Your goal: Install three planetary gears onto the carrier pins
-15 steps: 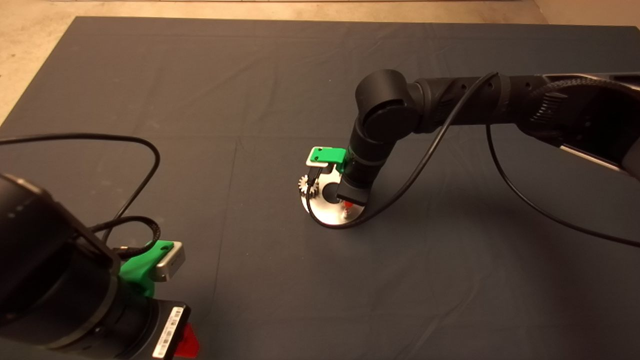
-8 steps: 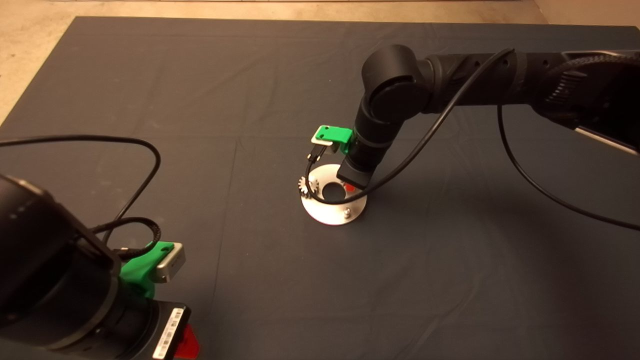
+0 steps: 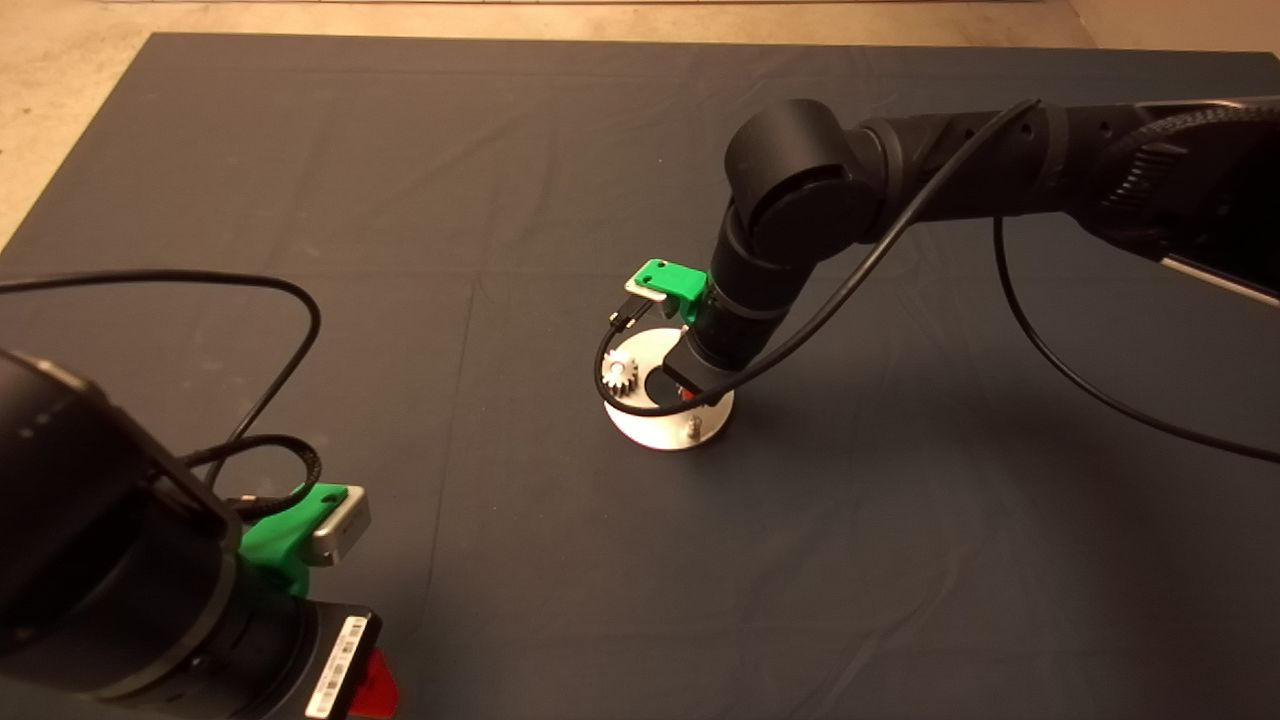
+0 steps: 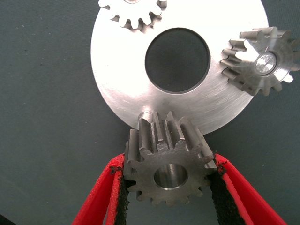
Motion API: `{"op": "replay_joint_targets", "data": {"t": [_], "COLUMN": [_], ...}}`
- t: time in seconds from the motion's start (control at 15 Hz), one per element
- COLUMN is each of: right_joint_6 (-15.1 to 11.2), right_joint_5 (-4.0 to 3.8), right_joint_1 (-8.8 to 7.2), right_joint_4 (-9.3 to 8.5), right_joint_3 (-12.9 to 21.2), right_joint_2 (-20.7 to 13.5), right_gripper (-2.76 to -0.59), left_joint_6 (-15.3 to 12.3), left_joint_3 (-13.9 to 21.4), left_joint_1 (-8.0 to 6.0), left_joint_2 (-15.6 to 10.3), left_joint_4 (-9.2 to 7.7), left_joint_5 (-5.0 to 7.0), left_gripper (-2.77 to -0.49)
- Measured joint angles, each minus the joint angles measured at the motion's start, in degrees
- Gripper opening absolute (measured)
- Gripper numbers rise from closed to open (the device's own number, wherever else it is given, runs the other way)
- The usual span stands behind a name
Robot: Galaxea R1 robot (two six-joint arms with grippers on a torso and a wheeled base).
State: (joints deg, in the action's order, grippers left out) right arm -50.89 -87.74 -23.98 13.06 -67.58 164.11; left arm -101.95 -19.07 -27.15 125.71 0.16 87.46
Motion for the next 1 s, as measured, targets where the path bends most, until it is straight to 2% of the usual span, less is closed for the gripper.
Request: {"op": "replay_joint_targets", "data": {"t": [0.27,0.4,0.67,1.0], "right_joint_6": [-7.3,-9.2,-11.3,-11.8], "right_joint_5": [0.00,0.02,-0.16,0.04], "right_joint_1": [0.03,0.13,0.67,1.49], "right_joint_4": [-0.02,-0.02,0.09,0.77], "right_joint_3": [1.0,1.2,1.0,-2.0], "right_joint_2": [0.0,0.1,0.8,2.8], "right_gripper": [-2.30,-2.30,-2.30,-2.30], "left_joint_6": [0.0,0.0,0.0,0.0], "left_joint_3": [0.0,0.0,0.0,0.0], "left_joint_1": [0.00,0.00,0.00,0.00], "left_joint_2": [0.0,0.0,0.0,0.0], "left_joint_4": [0.00,0.00,0.00,0.00], "left_joint_5": [0.00,0.00,0.00,0.00], "left_gripper": [-1.22,-1.22,-1.22,-1.22]}}
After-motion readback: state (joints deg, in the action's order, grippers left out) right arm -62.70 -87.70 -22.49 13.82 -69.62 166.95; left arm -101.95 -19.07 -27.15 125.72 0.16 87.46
